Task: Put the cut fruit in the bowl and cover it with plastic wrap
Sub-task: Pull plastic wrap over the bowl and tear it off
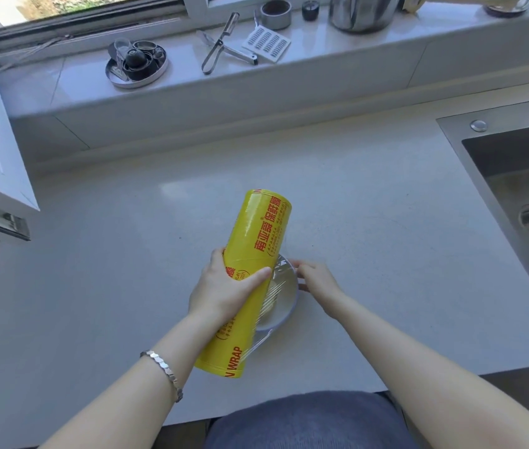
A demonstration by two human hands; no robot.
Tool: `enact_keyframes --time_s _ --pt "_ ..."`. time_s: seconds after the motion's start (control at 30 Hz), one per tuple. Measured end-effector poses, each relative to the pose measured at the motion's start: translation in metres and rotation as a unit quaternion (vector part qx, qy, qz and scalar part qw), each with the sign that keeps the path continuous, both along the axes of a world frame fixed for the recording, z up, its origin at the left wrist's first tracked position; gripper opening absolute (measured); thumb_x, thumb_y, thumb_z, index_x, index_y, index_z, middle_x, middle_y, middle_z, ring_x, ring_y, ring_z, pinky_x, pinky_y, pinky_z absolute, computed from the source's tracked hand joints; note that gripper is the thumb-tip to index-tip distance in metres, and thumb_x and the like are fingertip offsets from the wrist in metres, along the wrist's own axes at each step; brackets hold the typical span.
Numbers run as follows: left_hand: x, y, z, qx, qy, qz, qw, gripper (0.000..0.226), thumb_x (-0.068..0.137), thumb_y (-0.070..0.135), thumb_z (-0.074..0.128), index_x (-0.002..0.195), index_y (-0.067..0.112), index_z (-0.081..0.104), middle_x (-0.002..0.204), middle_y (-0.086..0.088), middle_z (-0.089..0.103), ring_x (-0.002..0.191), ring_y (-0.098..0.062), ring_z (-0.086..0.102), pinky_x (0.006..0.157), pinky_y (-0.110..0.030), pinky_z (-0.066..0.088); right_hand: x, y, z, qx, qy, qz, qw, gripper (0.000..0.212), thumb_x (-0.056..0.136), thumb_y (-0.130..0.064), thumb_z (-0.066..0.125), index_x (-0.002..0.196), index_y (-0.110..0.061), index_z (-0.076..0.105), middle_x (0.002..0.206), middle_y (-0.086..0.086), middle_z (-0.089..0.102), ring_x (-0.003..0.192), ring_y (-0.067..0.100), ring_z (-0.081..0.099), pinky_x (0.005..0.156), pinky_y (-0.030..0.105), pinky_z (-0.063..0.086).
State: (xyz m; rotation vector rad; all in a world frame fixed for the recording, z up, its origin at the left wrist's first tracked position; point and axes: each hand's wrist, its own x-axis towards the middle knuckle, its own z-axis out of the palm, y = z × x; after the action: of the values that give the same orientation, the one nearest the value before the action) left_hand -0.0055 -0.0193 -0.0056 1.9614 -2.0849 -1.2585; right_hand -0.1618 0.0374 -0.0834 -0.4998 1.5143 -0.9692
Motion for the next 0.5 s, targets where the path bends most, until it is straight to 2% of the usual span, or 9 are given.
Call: enact_keyframes --time_s 0.03,0.1,0.2,0.27,0.33,0.4,0.5 --pt "0.0 -0.001 0.0 0.004 0.002 0.002 1.0 0.086 0.065 0.068 0.064 0.133 0.028 0.029 0.124 -0.002 0.055 0.105 -0.025 0.057 0.087 -0.045 0.052 0.001 0.001 0.001 -0.002 -0.002 0.009 1.0 0.032 0.092 -0.009 0.037 0.112 -0.009 0.063 0.097 0.001 0.064 0.087 0.01 0.058 0.071 0.016 0.048" --pt "0.002 -0.004 0.001 0.029 0.021 0.011 0.999 0.08 0.072 0.064 0.06 0.136 0.028 0.028 0.126 -0.003 0.055 0.106 -0.025 0.057 0.089 -0.045 0.051 0.005 0.005 0.0 -0.017 0.038 0.042 0.998 0.033 0.097 -0.019 0.036 0.12 -0.013 0.058 0.103 -0.001 0.062 0.088 0.005 0.056 0.078 0.017 0.046" --pt "0.004 -0.01 0.005 0.081 0.058 0.024 0.995 0.064 0.082 0.048 0.059 0.135 0.025 0.03 0.122 -0.004 0.057 0.101 -0.025 0.059 0.087 -0.04 0.05 0.011 0.006 -0.003 -0.029 0.151 0.084 0.985 0.035 0.097 -0.019 0.033 0.122 -0.014 0.057 0.112 0.009 0.065 0.101 0.021 0.06 0.093 0.036 0.047" --pt "0.003 -0.01 0.008 0.093 0.057 0.019 0.994 0.067 0.079 0.046 0.064 0.134 0.024 0.032 0.113 0.002 0.056 0.098 -0.023 0.059 0.083 -0.037 0.05 0.011 0.007 -0.002 -0.014 0.237 0.093 0.967 0.033 0.097 -0.017 0.033 0.117 -0.011 0.06 0.115 0.013 0.066 0.107 0.028 0.059 0.087 0.032 0.044" --pt "0.011 -0.007 0.009 0.064 0.02 0.01 0.998 0.08 0.071 0.057 0.066 0.135 0.025 0.032 0.115 0.002 0.054 0.103 -0.024 0.058 0.087 -0.039 0.05 0.013 0.008 -0.002 -0.014 0.29 0.091 0.953 0.032 0.097 -0.016 0.034 0.107 -0.007 0.062 0.111 0.016 0.067 0.104 0.029 0.059 0.075 0.029 0.039" --pt "0.022 -0.005 0.008 0.012 -0.046 0.024 0.999 0.091 0.06 0.068 0.063 0.136 0.027 0.032 0.121 -0.007 0.053 0.113 -0.029 0.053 0.095 -0.046 0.047 0.015 0.009 -0.004 -0.011 0.309 0.088 0.947 0.031 0.096 -0.016 0.034 0.099 -0.005 0.062 0.105 0.019 0.067 0.098 0.031 0.059 0.068 0.028 0.033" --pt "0.034 0.002 0.01 -0.043 -0.095 0.093 0.99 0.095 0.063 0.067 0.065 0.138 0.021 0.028 0.125 -0.016 0.044 0.123 -0.034 0.039 0.1 -0.045 0.039 0.019 0.008 -0.006 -0.008 0.317 0.074 0.945 0.03 0.096 -0.014 0.034 0.1 -0.003 0.062 0.104 0.02 0.066 0.097 0.033 0.058 0.066 0.028 0.03"
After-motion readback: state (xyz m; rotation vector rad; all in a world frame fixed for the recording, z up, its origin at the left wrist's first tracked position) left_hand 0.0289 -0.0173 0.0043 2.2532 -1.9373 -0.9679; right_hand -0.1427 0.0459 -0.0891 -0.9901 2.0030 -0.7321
